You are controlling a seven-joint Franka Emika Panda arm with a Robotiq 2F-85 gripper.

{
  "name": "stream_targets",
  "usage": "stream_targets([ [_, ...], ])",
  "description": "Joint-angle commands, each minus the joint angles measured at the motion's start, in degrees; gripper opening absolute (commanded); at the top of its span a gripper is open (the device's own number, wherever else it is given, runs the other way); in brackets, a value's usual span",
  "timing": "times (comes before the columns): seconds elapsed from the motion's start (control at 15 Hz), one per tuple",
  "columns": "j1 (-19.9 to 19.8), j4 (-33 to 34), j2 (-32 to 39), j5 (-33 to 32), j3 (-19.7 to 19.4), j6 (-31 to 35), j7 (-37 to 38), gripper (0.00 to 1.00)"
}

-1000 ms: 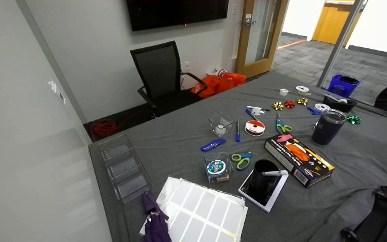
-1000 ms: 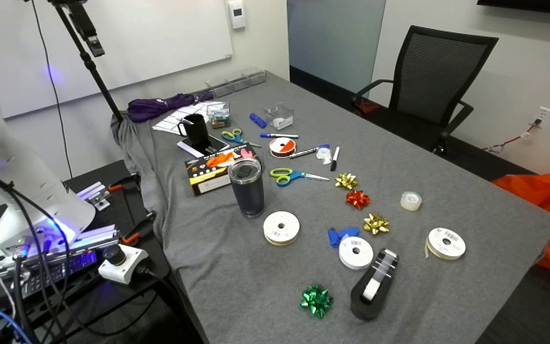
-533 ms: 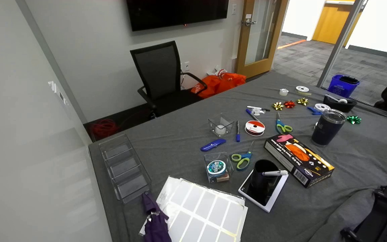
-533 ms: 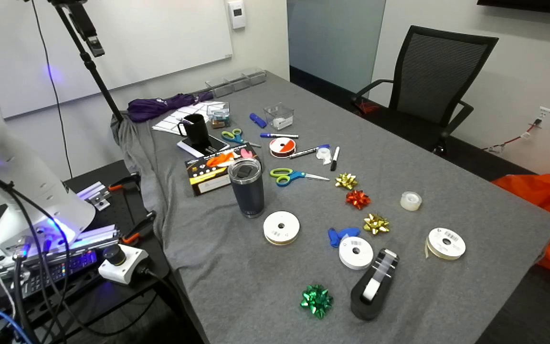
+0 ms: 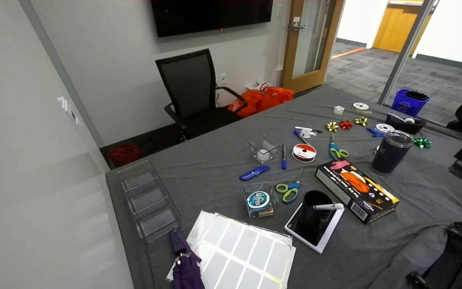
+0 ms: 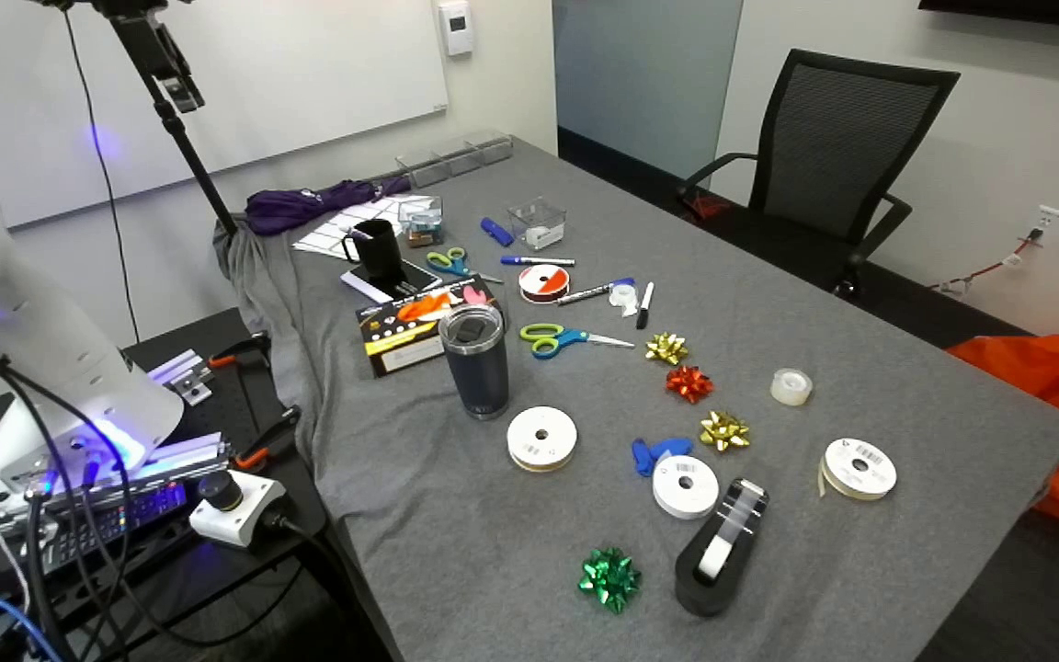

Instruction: Move the black cup forward

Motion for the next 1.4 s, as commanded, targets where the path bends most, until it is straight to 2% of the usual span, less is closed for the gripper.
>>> stream_targets([
  [0.0, -1.06, -1.94, 2.23, 4.18, 2.17, 6.63, 8.25, 1.00],
  [0.27, -0.85, -3.51, 6.79, 6.93, 1.73, 14.94, 14.05, 1.00],
  [0.6, -0.71, -5.29, 15.50, 6.05, 1.19, 27.08, 18.01, 1.00],
  [0.8, 0.22, -6.95, 19.19, 5.41, 0.57, 31.47, 18.98, 1.00],
  [1.13, 2.17, -10.88, 22.70, 5.31, -0.77, 38.32, 16.12, 1.00],
  [1.33, 1.22, -10.90, 25.95, 3.03, 0.43, 41.93, 18.73, 1.00],
])
